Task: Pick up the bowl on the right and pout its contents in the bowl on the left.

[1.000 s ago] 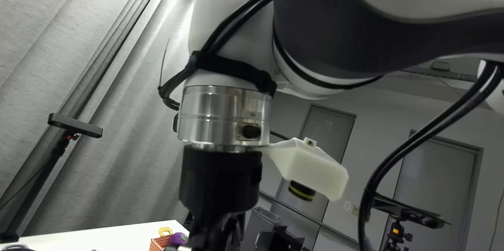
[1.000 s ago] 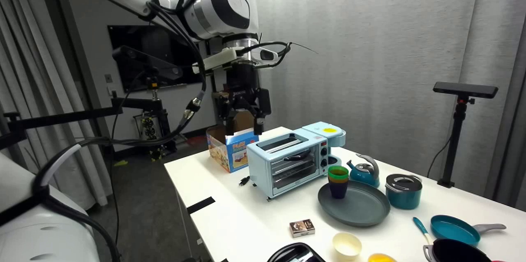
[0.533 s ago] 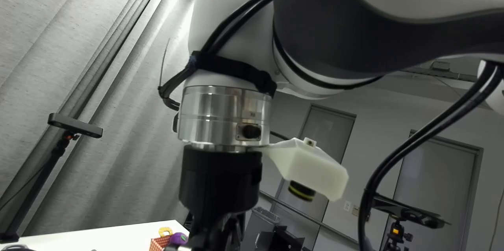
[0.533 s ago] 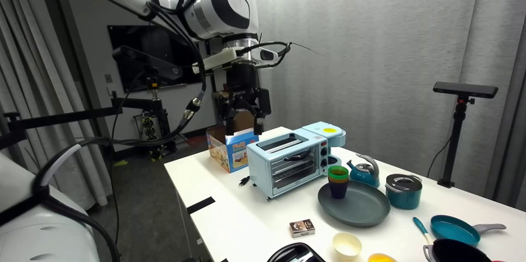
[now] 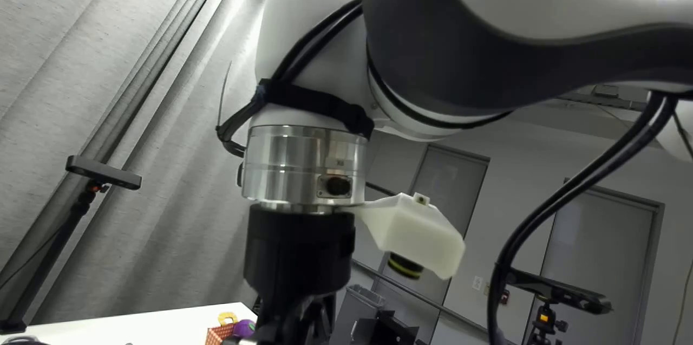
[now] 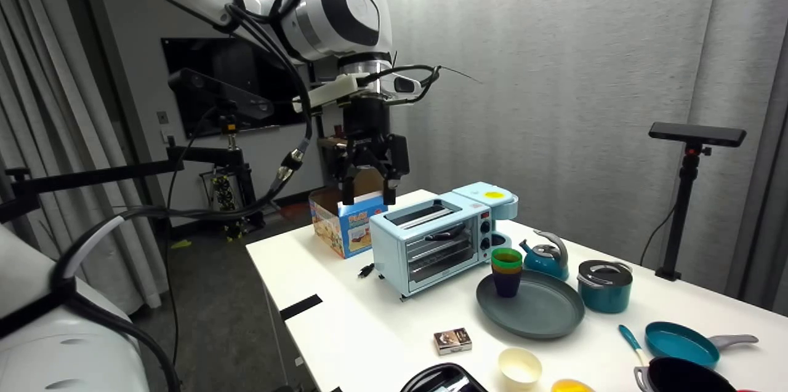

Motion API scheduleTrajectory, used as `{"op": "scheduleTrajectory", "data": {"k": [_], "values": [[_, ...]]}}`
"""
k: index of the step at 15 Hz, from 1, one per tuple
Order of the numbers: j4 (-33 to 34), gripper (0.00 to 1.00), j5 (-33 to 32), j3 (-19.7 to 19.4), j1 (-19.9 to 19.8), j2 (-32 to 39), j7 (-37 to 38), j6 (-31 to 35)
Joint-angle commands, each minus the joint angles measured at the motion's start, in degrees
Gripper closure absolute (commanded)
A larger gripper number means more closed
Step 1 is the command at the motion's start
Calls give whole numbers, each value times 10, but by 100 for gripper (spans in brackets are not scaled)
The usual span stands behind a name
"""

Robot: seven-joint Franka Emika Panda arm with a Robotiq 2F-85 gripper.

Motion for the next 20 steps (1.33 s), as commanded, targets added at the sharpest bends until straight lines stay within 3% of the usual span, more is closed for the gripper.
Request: {"op": "scheduleTrajectory", "data": {"k": [1, 13, 16, 17, 20], "values": [[3, 0, -14, -21, -2, 15, 30, 26], [-32, 0, -15, -127, -63, 62, 47, 149], [-50, 0, 7, -139, -69, 56, 69, 182], [-35, 0, -7, -138, -66, 66, 48, 157], [-41, 0, -3, -140, -68, 66, 57, 170]]}}
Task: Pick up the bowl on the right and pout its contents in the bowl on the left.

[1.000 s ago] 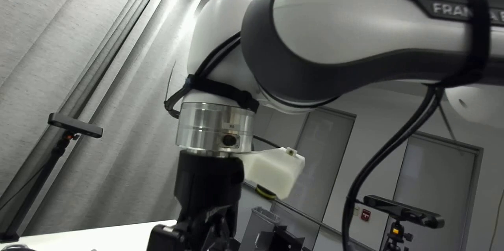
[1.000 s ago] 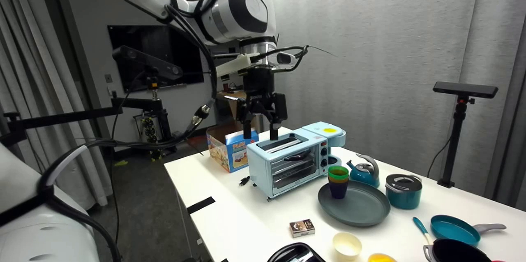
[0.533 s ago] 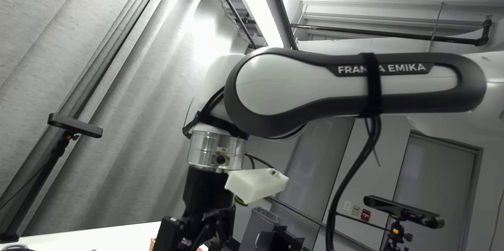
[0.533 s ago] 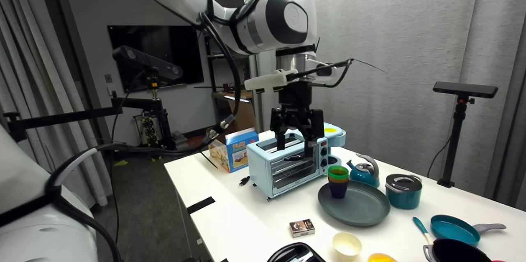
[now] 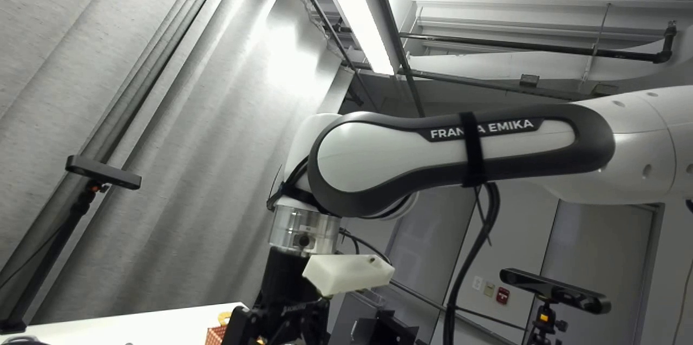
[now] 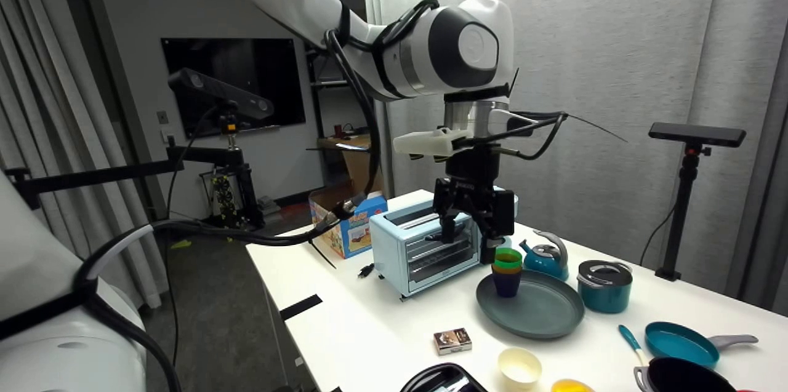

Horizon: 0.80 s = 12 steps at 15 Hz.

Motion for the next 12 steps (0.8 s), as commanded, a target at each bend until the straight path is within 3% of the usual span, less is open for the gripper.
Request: {"op": "scheduleTrajectory", "data": {"k": [1, 5, 12], "values": [[1, 0, 0, 1, -1, 0, 1, -1], [18, 0, -1, -9, -13, 27, 21, -8], [67, 0, -4, -61, -56, 104, 55, -4]]}}
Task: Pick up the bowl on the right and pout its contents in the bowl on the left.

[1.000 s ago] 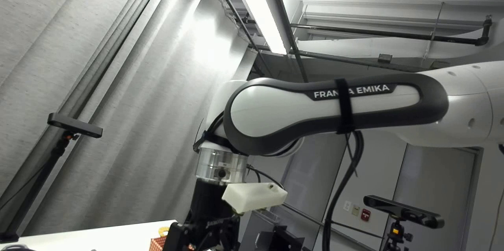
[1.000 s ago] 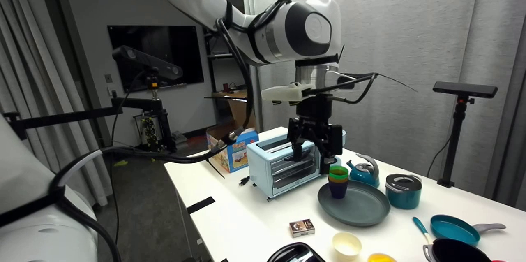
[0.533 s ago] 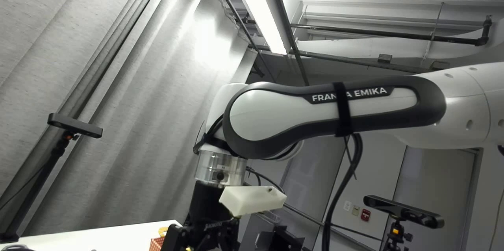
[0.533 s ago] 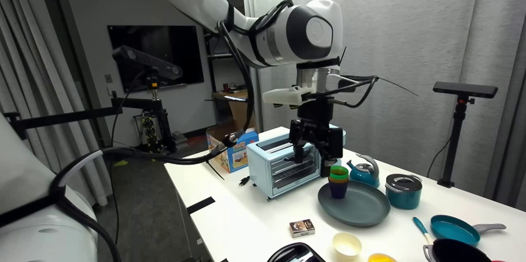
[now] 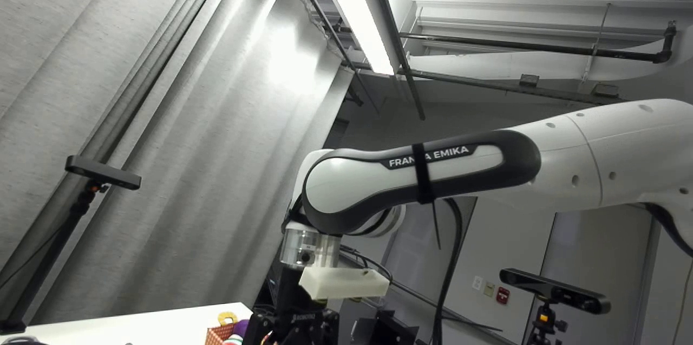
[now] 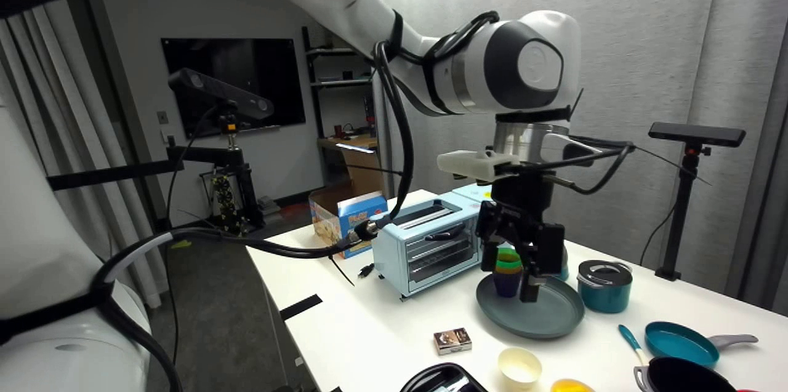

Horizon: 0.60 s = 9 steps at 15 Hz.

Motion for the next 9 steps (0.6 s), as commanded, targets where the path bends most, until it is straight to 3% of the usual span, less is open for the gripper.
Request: {"op": "scheduleTrajectory", "data": {"k": [1, 9], "values": [[51, 0, -2, -21, -19, 57, 21, -3], [154, 0, -7, -43, -18, 161, 24, 5]]}}
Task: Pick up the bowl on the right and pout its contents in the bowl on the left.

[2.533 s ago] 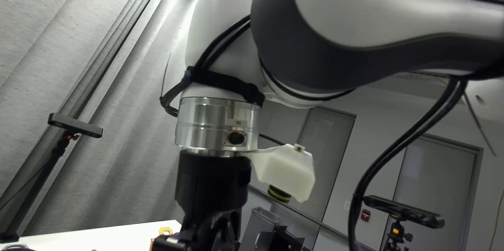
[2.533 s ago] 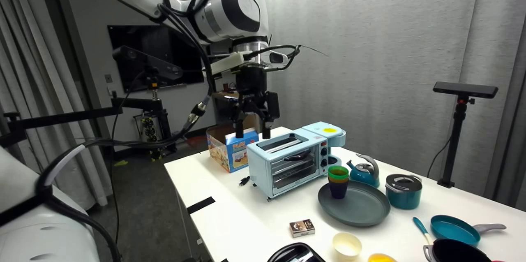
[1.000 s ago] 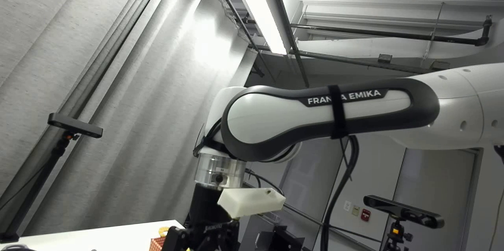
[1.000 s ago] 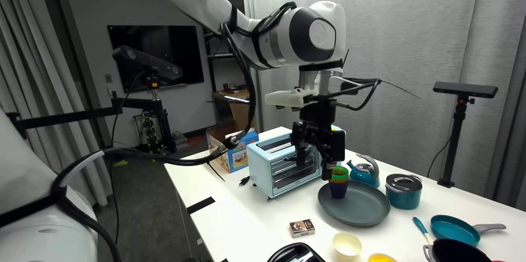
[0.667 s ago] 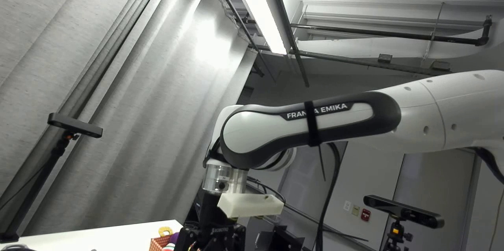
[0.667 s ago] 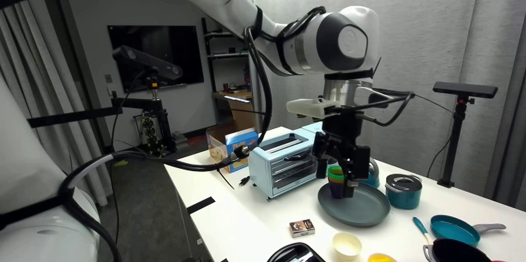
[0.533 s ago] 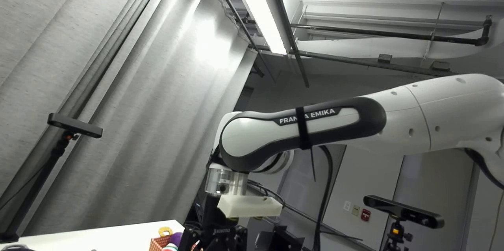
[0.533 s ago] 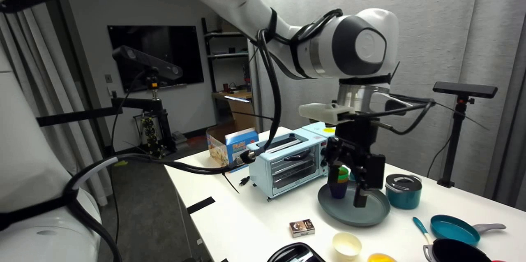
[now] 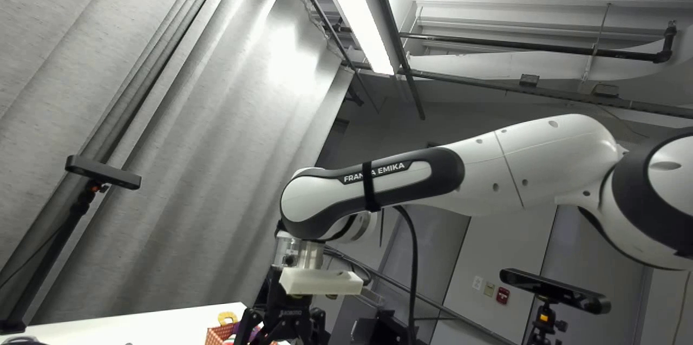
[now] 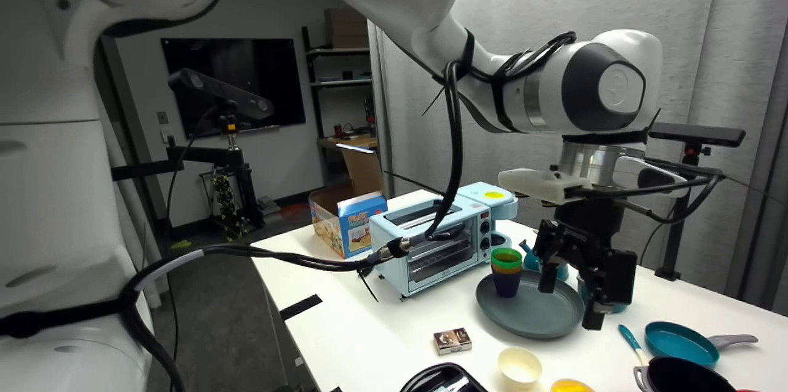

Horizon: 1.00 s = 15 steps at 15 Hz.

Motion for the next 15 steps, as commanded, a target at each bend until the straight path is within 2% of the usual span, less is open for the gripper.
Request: {"op": "scheduleTrajectory", "data": {"k": [1, 2, 3, 9, 15], "values": [[59, 0, -6, -5, 3, 50, 14, -2], [67, 0, -6, -5, 4, 58, 13, -2], [35, 0, 0, -4, 3, 34, 0, -1], [38, 0, 0, -5, 4, 41, -1, -1], [66, 0, -38, -13, -2, 95, -58, -3]]}}
